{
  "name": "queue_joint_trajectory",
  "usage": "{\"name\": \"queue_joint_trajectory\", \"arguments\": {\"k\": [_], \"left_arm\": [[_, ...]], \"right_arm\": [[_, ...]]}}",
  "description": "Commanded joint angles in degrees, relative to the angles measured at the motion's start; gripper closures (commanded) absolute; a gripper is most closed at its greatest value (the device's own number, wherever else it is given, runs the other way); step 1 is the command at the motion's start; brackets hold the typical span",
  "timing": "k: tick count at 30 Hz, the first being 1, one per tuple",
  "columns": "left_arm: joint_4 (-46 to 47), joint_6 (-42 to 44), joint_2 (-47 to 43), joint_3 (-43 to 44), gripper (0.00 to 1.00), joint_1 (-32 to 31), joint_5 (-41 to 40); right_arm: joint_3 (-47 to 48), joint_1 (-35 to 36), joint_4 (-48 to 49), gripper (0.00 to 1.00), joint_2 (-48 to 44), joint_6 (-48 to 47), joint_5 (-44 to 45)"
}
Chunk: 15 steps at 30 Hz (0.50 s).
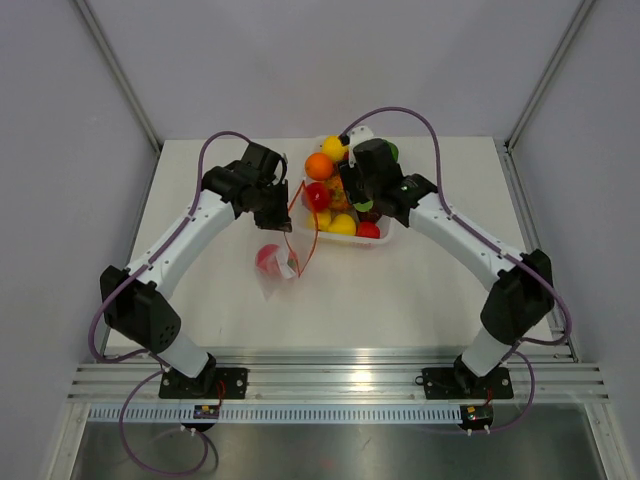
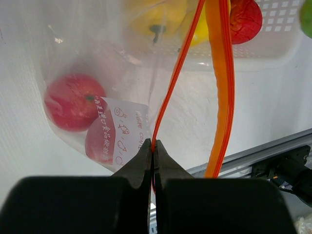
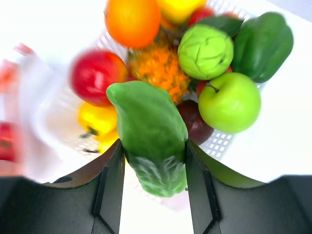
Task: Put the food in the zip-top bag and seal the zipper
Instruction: Pick up the fake vegetable from the bin.
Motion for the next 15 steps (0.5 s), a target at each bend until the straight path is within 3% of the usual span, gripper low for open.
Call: {"name": "queue_joint_trajectory", "arguments": {"k": [1,8,15], "left_arm": [[3.2,-1.0,-2.1,-1.1,1.0,0.1,2.4],[4.0,-1.5,-1.6,-1.1,1.0,0.1,3.1],[3.4,-1.7,-1.6,-0.4,1.0,0.1,3.0]], "right_arm": [[-1.3,-0.2,0.2,0.58,-8.9,10.5,-3.4],[-5.1,2.7,4.4,0.58,-16.8,28.7,-12.0],[-6.6,8.2,9.1,0.58,-14.6,40.2,-11.6]]}}
